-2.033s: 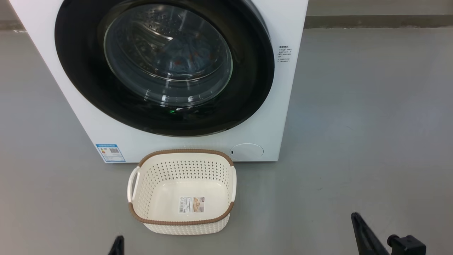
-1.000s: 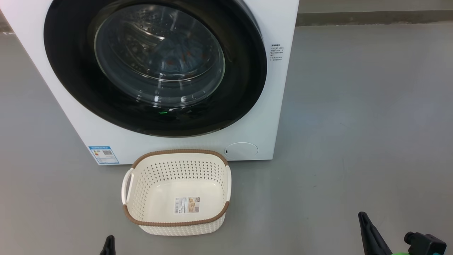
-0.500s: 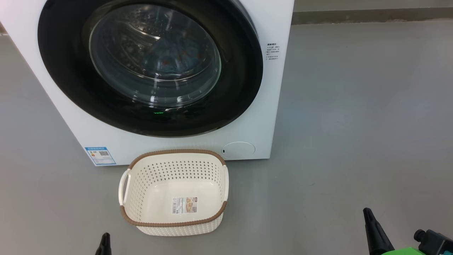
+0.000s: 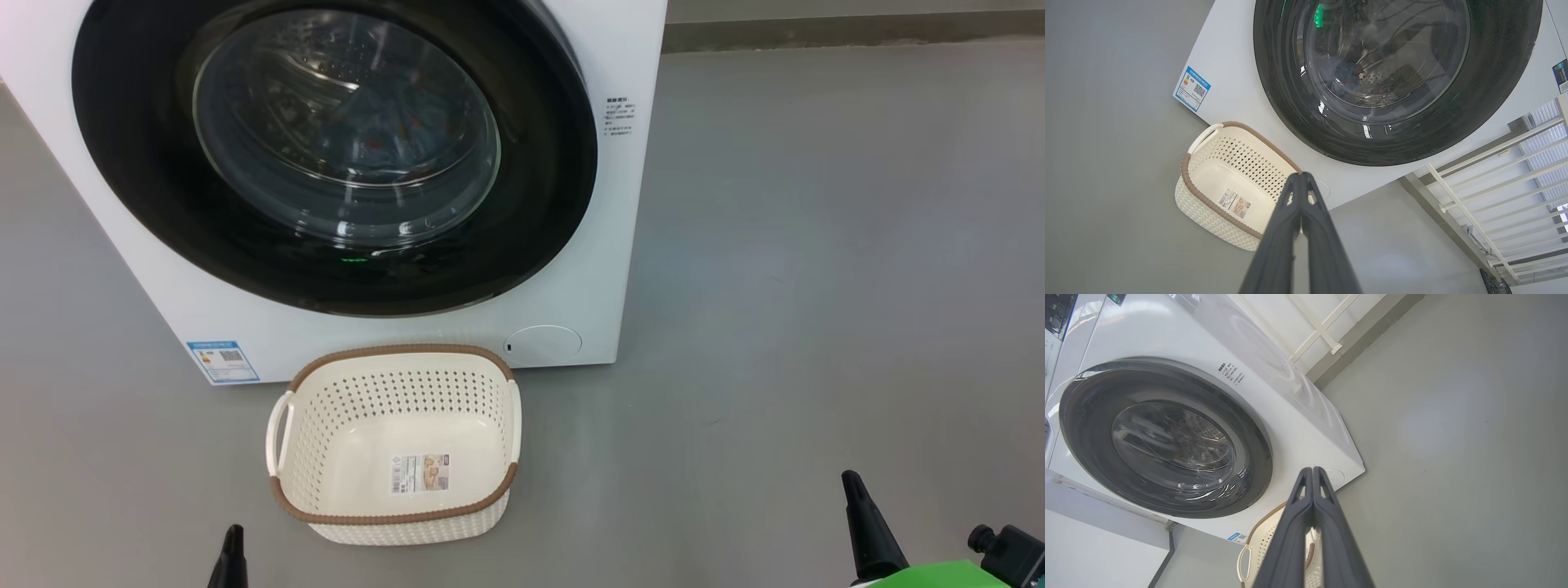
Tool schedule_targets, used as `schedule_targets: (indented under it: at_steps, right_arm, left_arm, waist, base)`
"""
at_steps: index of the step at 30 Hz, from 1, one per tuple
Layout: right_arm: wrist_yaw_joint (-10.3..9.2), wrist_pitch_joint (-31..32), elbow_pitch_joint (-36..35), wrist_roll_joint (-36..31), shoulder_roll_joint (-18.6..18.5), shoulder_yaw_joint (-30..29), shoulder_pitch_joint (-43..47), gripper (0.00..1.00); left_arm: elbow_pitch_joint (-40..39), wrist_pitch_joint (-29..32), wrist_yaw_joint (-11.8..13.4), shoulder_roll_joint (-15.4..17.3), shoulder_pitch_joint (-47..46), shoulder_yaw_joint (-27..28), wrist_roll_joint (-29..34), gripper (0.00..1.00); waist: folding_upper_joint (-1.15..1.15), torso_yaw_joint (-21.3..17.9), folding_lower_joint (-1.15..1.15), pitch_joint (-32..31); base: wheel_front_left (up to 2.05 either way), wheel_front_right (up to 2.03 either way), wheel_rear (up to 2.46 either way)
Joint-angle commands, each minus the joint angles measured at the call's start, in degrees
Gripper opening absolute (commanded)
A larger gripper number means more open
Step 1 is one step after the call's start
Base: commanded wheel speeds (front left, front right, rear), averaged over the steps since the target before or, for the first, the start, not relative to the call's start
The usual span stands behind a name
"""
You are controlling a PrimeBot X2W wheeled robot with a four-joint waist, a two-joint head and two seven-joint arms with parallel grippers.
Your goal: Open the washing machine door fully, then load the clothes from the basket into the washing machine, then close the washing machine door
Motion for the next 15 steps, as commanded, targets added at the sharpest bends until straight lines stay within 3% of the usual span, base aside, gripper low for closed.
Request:
schedule_targets:
  at_steps: [1,15]
  right_arm:
    - [-0.16,0.40,-1.17,1.90,-0.59,0.57,-2.47,0.00]
    - [-0.19,2.76,-0.92,11.52,-0.68,0.35,-3.74,0.00]
  left_arm:
    - [-1.81,0.32,-0.09,0.83,-2.97,1.44,-1.90,0.00]
    - [-2.50,2.63,-0.11,0.84,-4.03,2.59,-10.37,0.00]
  waist:
    - [0.00,-0.09,-0.01,0.02]
    - [0.00,-0.80,-0.01,0.17]
  base:
    - [0.00,0.00,0.00]
    - [0.00,0.00,0.00]
